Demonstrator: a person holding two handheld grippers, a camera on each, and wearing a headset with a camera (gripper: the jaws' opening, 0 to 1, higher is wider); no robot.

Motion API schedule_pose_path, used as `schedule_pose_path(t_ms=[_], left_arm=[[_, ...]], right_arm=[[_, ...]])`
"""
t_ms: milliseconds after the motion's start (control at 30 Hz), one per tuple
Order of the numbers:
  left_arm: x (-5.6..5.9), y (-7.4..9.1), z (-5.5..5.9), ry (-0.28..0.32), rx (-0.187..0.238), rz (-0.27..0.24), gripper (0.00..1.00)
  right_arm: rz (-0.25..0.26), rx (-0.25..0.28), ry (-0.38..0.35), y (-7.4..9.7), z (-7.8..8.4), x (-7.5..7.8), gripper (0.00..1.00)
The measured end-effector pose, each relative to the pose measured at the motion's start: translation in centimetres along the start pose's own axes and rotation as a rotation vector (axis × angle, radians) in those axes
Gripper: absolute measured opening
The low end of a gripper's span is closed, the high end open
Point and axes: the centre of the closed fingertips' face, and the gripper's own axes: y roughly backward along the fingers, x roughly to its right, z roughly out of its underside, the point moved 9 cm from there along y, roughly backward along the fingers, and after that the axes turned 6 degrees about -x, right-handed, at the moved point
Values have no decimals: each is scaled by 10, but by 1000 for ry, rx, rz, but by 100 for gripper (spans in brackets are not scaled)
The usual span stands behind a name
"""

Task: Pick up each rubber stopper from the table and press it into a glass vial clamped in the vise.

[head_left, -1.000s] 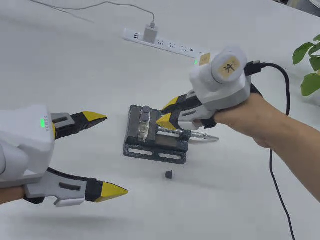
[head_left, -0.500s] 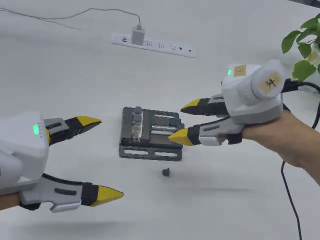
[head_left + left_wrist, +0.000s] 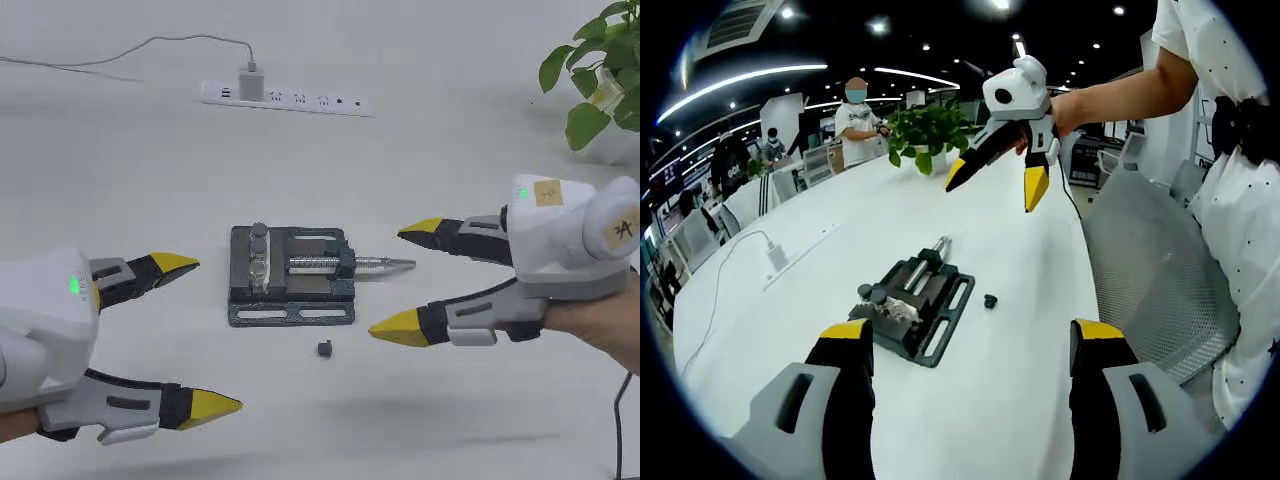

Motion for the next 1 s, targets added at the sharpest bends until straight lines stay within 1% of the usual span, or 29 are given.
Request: schedule_pose_path(t_ms=[133,267,300,400,500,567,633,700,767,800,833,867,1000], left_arm=[[0,-8,-1,-25,-29,17,77],[0,-15,-2,-39,-49,35,74],[0,-18,-2,-44,-57,41,73],[-1,-26,-3,-59,-68,54,70],[0,-34,-4,-67,-76,67,67],[1,-41,-4,-65,-88,76,63],[2,-47,-3,-77,-90,81,60],[3,-53,-3,-85,-105,90,56],[1,-62,0,-91,-119,97,52],[1,-67,2,-90,-144,102,49],[1,-70,3,-93,-150,105,47],[1,-74,3,-100,-147,107,44],[1,-90,3,-125,-171,117,36]], right_arm=[[7,11,-9,6,15,0,79],[15,25,-10,11,24,-4,84],[16,31,-10,13,28,-4,86],[21,42,-13,14,35,-5,90],[23,45,-20,13,41,-5,91],[23,45,-27,13,44,-7,91],[25,50,-31,15,48,-7,91],[28,53,-39,15,50,-7,91],[30,60,-46,16,52,-8,91],[31,62,-50,16,53,-8,91],[31,63,-53,15,55,-8,91],[31,63,-56,16,56,-8,91],[37,64,-68,17,58,-8,90]])
